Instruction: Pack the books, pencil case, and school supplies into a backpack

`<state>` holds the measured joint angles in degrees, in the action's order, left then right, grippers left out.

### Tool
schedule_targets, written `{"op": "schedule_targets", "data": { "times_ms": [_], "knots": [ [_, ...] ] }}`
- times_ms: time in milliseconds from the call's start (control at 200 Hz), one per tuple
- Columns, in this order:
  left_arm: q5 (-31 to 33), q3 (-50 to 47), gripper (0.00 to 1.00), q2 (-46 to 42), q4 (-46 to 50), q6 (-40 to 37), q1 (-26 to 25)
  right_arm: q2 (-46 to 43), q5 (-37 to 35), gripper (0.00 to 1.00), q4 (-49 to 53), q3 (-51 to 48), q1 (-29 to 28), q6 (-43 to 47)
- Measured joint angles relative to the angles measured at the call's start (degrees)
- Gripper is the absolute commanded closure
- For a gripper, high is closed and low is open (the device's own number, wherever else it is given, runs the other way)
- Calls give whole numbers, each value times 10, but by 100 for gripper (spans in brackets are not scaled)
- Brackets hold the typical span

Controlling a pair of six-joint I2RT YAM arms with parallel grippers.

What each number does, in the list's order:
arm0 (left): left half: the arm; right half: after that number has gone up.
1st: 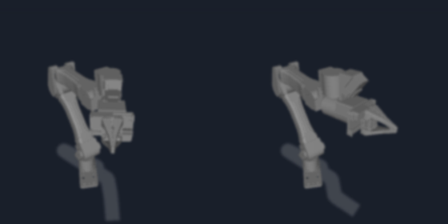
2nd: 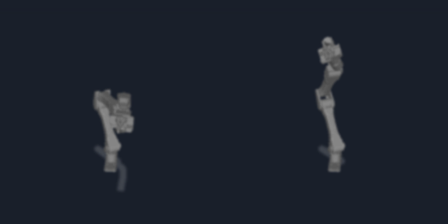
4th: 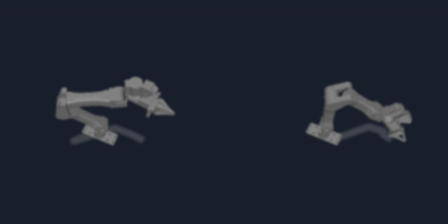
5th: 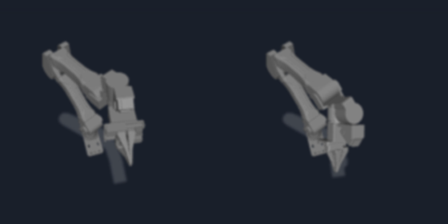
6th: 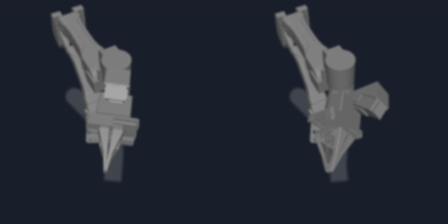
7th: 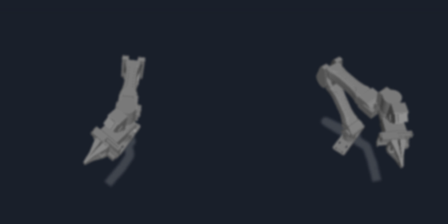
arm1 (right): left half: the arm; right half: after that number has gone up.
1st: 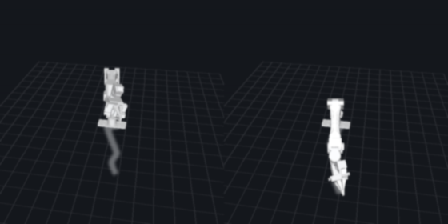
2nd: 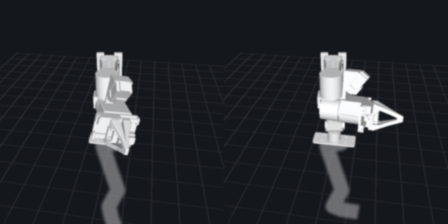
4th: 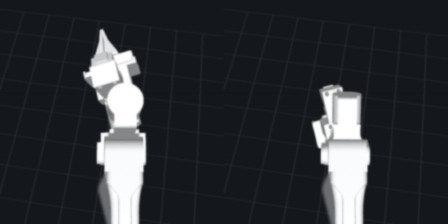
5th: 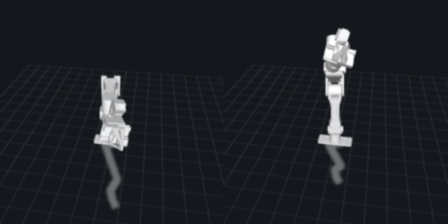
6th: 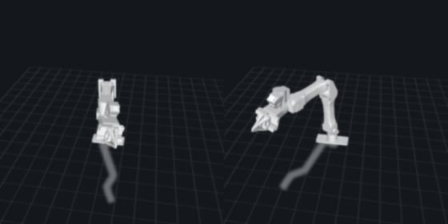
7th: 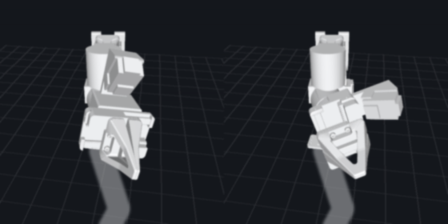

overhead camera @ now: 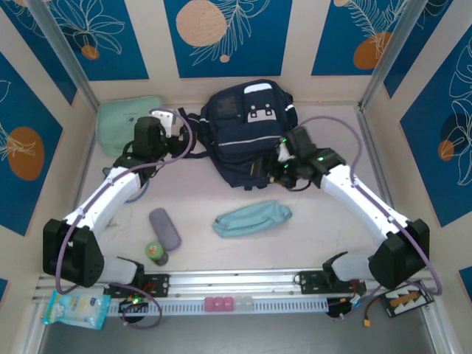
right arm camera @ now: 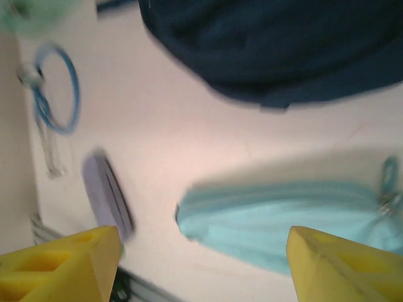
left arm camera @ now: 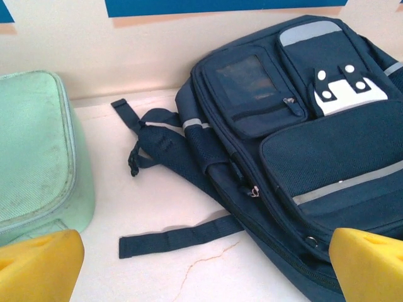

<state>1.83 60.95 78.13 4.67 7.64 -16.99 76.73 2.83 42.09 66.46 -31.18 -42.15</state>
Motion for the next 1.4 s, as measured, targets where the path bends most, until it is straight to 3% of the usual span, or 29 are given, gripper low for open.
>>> {"op": "schedule_targets", "data": {
  "times_ms": [170, 325, 490, 665, 775, 885, 1045, 1195, 1275, 1400],
  "knots": [
    [-2, -6, 0, -1, 0, -2, 0, 58, -6, 30, 0, -38, -78, 1],
    [-22, -6, 0, -1, 0, -7, 0, 102, 13, 31, -21, -71, -83, 2],
    [-65, 3, 0, 10, 9, -18, 0, 109, 41, 32, -55, -130, -22, 8],
    [-113, 52, 0, 61, 34, -43, -6, 104, 21, 33, -39, -152, 61, 49],
    [-122, 102, 0, 107, 65, -92, -34, 84, -10, 32, -17, -148, 115, 68],
    [-110, 169, 0, 165, 111, -182, -95, 45, -29, 32, -4, -147, 152, 72],
    [-104, 300, 17, 280, 210, -318, -172, -27, -23, 31, 7, -147, 183, 57],
    [-112, 417, 40, 374, 308, -407, -178, -83, -2, 30, 3, -158, 205, 30],
    [-115, 480, 44, 418, 350, -434, -175, -103, 11, 30, -1, -172, 209, 13],
    [-133, 558, 41, 468, 407, -471, -172, -109, 27, 30, -5, -188, 210, -7]
  ]
}}
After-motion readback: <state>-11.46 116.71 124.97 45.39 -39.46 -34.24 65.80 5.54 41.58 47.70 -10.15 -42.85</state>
